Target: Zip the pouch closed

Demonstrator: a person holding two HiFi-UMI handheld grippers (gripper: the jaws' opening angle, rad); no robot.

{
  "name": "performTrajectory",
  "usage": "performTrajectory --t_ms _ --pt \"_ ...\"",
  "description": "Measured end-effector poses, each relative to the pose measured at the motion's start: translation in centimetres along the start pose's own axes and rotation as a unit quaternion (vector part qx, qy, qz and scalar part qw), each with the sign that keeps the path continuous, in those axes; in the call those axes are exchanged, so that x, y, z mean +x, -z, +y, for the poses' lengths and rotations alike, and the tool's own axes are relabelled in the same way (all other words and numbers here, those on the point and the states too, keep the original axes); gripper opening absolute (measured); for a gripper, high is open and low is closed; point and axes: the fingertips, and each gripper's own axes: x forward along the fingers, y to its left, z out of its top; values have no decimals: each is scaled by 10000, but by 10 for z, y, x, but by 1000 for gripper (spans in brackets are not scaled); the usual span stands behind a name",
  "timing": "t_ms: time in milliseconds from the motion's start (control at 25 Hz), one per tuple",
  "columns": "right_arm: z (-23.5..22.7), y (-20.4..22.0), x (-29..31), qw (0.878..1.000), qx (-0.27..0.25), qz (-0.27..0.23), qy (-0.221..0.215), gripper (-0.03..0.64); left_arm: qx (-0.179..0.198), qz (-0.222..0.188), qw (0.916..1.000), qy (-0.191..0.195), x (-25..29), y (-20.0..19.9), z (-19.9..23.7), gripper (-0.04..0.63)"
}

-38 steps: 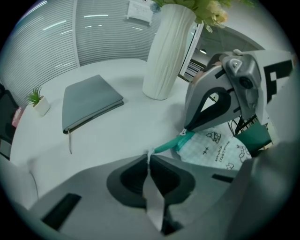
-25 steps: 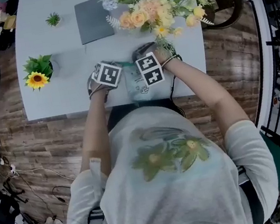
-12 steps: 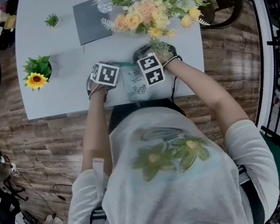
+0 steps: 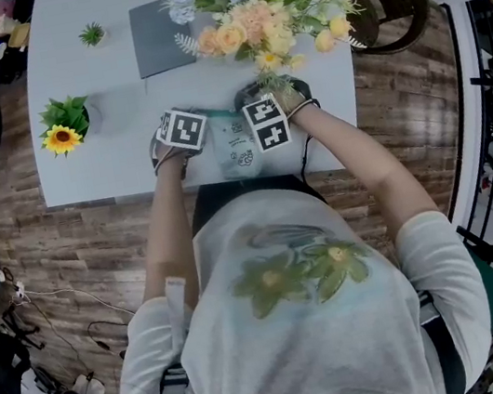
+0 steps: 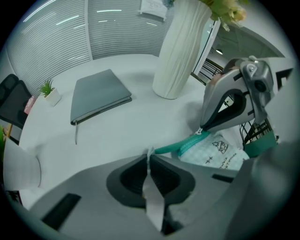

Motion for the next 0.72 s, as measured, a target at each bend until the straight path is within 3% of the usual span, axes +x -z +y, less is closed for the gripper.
performTrajectory --t_ms 280,720 --pt "1 -1 -3 9993 140 -268 216 18 -11 -66 9998 -164 -3 -2 4 23" --pt "3 4 -4 9996 18 -258 141 18 -11 -65 9987 -501 -11 -11 14 23"
